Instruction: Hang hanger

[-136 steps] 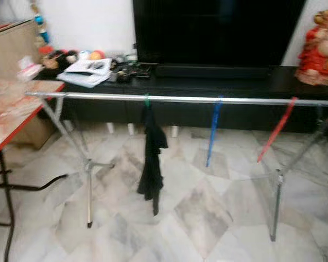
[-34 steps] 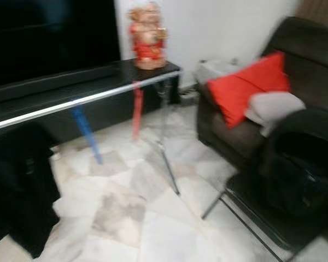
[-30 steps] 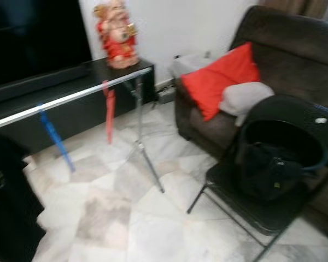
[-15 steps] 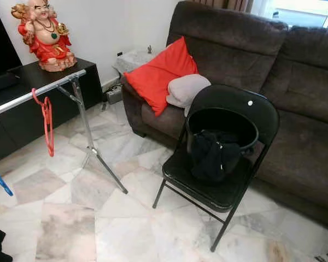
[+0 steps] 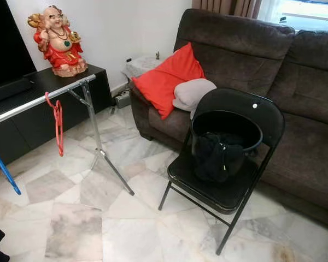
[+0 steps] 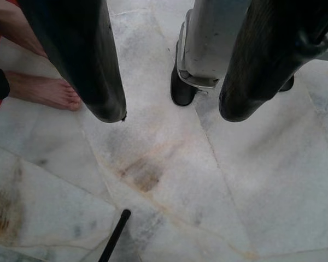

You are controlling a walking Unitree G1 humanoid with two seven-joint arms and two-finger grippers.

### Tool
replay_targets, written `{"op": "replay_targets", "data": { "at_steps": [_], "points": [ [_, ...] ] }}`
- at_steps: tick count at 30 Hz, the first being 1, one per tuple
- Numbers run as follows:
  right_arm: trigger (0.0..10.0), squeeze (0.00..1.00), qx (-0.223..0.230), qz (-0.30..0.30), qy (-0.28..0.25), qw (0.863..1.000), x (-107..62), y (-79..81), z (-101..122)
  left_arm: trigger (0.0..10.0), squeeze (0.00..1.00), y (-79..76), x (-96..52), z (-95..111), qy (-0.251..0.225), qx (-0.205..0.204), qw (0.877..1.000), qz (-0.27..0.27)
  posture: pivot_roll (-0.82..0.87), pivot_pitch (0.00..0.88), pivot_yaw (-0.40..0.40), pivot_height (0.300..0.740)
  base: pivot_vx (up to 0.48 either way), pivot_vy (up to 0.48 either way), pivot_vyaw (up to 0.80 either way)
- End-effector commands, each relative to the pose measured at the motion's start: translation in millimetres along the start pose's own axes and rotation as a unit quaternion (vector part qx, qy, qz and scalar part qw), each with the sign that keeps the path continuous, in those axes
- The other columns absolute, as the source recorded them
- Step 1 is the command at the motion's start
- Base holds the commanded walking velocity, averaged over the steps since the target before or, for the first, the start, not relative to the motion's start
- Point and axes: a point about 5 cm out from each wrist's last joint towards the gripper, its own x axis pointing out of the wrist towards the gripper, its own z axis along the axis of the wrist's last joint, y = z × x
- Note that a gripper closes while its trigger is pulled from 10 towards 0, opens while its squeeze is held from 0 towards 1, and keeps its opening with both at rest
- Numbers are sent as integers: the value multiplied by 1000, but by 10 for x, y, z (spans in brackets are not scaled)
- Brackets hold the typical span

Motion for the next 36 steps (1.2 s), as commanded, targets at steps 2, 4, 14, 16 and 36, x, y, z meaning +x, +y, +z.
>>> {"op": "replay_targets", "data": {
  "at_steps": [2, 4, 14, 16, 36],
  "points": [
    [10000, 0, 1, 2, -1, 1000, 1, 24, -1, 10000, 0, 20, -4, -11, 3, -7, 1000, 2, 72, 0, 19, 740, 289, 0, 0],
    [10000, 0, 0, 2, -2, 1000, 1, 20, 1, 10000, 0, 20, -4, -12, 4, -7, 1000, 2, 69, 0, 20, 740, 304, 0, 0],
    [10000, 0, -13, 8, -14, 1000, 11, 106, 57, 10000, 0, 27, -5, -13, 5, -6, 1000, 1, 69, 0, 24, 740, 330, 0, 263],
    [10000, 0, -1, 8, -18, 1000, 12, 123, 69, 10000, 0, 29, -5, -11, 5, -6, 1000, 1, 70, 0, 23, 740, 339, 0, 0],
    [10000, 0, 2, -7, -42, 999, 23, 82, 192, 10000, 0, 34, -5, 0, 2, -7, 1000, 1, 68, 0, 23, 740, 273, 0, 0]
  ]
}}
